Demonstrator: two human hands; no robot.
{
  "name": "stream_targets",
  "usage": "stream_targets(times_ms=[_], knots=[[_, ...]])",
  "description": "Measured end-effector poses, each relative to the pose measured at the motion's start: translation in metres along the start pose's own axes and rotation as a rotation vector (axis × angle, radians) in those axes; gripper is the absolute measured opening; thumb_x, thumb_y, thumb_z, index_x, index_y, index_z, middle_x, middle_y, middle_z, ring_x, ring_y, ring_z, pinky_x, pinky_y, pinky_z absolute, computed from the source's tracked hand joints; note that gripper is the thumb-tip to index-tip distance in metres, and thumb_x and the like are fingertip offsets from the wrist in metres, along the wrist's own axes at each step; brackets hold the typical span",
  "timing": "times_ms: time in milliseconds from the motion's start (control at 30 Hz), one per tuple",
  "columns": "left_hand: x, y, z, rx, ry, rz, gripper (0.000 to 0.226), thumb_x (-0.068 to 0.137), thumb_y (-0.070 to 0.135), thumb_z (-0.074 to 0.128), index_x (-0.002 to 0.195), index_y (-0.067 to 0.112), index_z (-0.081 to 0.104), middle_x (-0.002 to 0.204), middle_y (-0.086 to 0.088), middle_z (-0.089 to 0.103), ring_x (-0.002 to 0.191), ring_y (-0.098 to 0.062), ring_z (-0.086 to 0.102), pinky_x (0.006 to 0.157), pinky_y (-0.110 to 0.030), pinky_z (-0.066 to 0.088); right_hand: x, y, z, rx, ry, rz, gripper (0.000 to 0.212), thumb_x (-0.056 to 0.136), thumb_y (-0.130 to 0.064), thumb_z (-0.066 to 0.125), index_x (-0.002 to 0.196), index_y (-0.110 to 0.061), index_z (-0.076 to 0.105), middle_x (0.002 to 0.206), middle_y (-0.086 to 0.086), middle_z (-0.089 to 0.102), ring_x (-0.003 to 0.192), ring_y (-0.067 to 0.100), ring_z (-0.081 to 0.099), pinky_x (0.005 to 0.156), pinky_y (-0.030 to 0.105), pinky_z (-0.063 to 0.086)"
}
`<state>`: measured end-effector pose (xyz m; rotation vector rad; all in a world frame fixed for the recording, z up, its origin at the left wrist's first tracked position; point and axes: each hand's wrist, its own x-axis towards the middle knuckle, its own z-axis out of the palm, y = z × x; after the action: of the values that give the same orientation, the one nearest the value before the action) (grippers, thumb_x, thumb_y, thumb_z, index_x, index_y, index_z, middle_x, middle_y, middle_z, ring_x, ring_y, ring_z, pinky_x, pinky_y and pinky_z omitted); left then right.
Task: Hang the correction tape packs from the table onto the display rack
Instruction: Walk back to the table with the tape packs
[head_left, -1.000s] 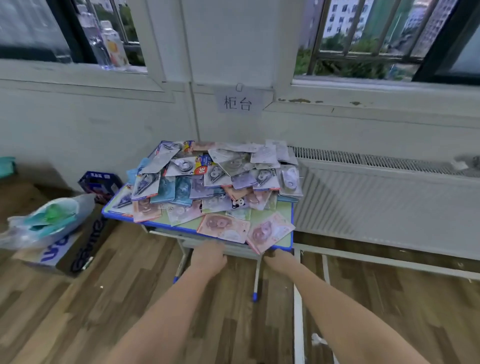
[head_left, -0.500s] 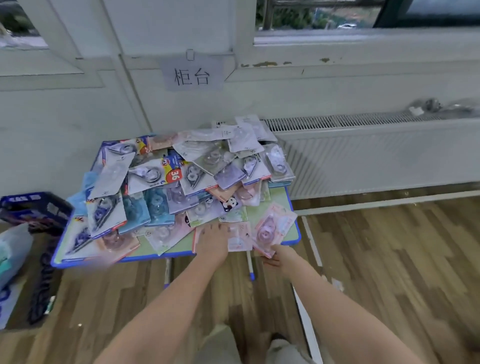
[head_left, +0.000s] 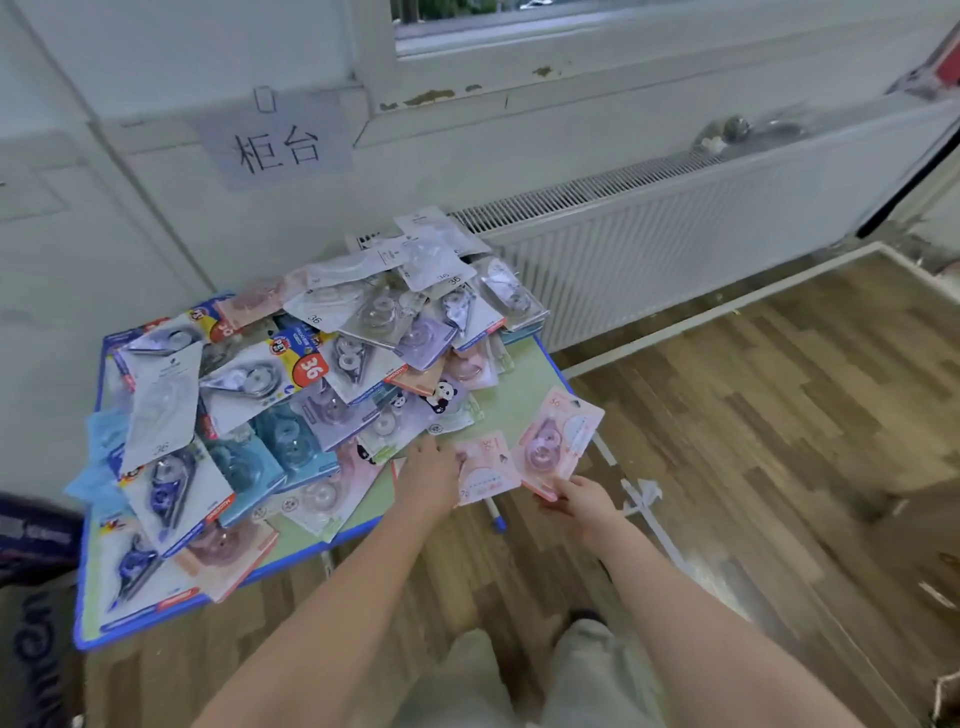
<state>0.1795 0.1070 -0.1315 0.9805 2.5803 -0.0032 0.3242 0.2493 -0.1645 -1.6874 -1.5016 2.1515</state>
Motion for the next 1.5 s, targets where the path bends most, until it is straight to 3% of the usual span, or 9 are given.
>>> stream_targets(times_ms=[267,400,533,700,867,1033,1200,1400,1500], knots=[[-0.003,-0.006,0.008,-0.058,0.102,0.155,0.037,0.096,0.043,0.047,0.116,0.013,0.05,0.123,-0.006,0.055,0.119,-0.026,0.041,0.096,-0.034,0.038,-0.032,0.008,-0.008,-0.059,0.12,-0.059,0.013,0.097,-0.011,0.049,0.097,-0.003,0.06,0.084,0.007,0.062,0.069,0.013,0.059,0.054,0.017,0.046],[-0.012,0.013,0.007,-0.331,0.242,0.114,0.052,0.083,0.044,0.066,0.121,0.012,0.051,0.119,-0.007,0.059,0.113,-0.029,0.047,0.094,-0.036,0.037,-0.045,0.008,-0.02,-0.115,0.179,-0.168,0.013,0.097,-0.007,0.048,0.092,-0.001,0.059,0.083,0.01,0.057,0.063,0.011,0.053,0.044,0.008,0.041],[-0.023,0.054,-0.005,-0.718,0.243,0.017,0.083,0.077,0.036,0.077,0.141,0.007,0.033,0.137,-0.012,0.045,0.126,-0.029,0.044,0.102,-0.039,0.039,-0.064,0.003,-0.044,0.049,0.151,-0.21,0.015,0.099,-0.016,0.048,0.086,-0.011,0.053,0.081,0.01,0.062,0.061,0.019,0.068,0.053,0.024,0.055],[-0.041,0.122,-0.023,-0.962,0.202,0.026,0.067,0.08,0.036,0.075,0.13,0.012,0.036,0.126,-0.006,0.052,0.114,-0.026,0.054,0.088,-0.032,0.043,-0.1,0.0,-0.106,0.128,0.239,-0.307,0.011,0.099,-0.014,0.048,0.094,-0.009,0.056,0.084,0.012,0.067,0.058,0.018,0.07,0.05,0.027,0.055],[-0.077,0.207,-0.043,-1.119,0.128,0.203,0.048,0.081,0.032,0.075,0.111,0.017,0.041,0.107,0.002,0.054,0.099,-0.021,0.058,0.083,-0.035,0.049,-0.158,0.012,-0.186,0.161,0.368,-0.418,0.01,0.1,-0.011,0.046,0.099,-0.009,0.056,0.086,0.012,0.069,0.062,0.02,0.071,0.054,0.026,0.057],[-0.14,0.314,-0.052,-1.199,0.025,0.356,0.04,0.087,0.028,0.069,0.113,0.009,0.046,0.099,0.0,0.055,0.084,-0.012,0.058,0.058,-0.017,0.041,-0.242,0.047,-0.283,0.195,0.592,-0.533,0.012,0.099,-0.01,0.047,0.104,-0.006,0.057,0.095,0.016,0.068,0.07,0.027,0.07,0.059,0.028,0.058],[-0.214,0.42,-0.048,-1.228,-0.123,0.595,0.028,0.087,0.031,0.069,0.101,0.015,0.05,0.092,0.002,0.06,0.085,-0.015,0.063,0.061,-0.02,0.046,-0.332,0.091,-0.372,0.16,0.816,-0.637,0.014,0.089,-0.037,0.057,0.093,-0.026,0.065,0.095,0.004,0.072,0.087,0.028,0.07,0.084,0.05,0.055],[-0.293,0.531,-0.045,-1.228,-0.267,0.854,0.023,0.085,0.034,0.07,0.082,0.018,0.054,0.084,-0.002,0.063,0.078,-0.018,0.063,0.072,-0.035,0.052,-0.411,0.126,-0.453,0.375,0.979,-0.791,0.013,0.098,-0.016,0.05,0.106,-0.012,0.06,0.091,0.003,0.07,0.068,0.014,0.071,0.061,0.022,0.058],[-0.327,0.584,-0.044,-1.201,-0.312,0.995,0.023,0.087,0.025,0.068,0.074,0.02,0.05,0.072,0.005,0.058,0.067,-0.01,0.057,0.06,-0.016,0.045,-0.433,0.145,-0.493,0.45,1.086,-0.823,0.013,0.098,-0.014,0.05,0.105,-0.009,0.06,0.083,0.0,0.068,0.062,0.008,0.069,0.059,0.02,0.057]])
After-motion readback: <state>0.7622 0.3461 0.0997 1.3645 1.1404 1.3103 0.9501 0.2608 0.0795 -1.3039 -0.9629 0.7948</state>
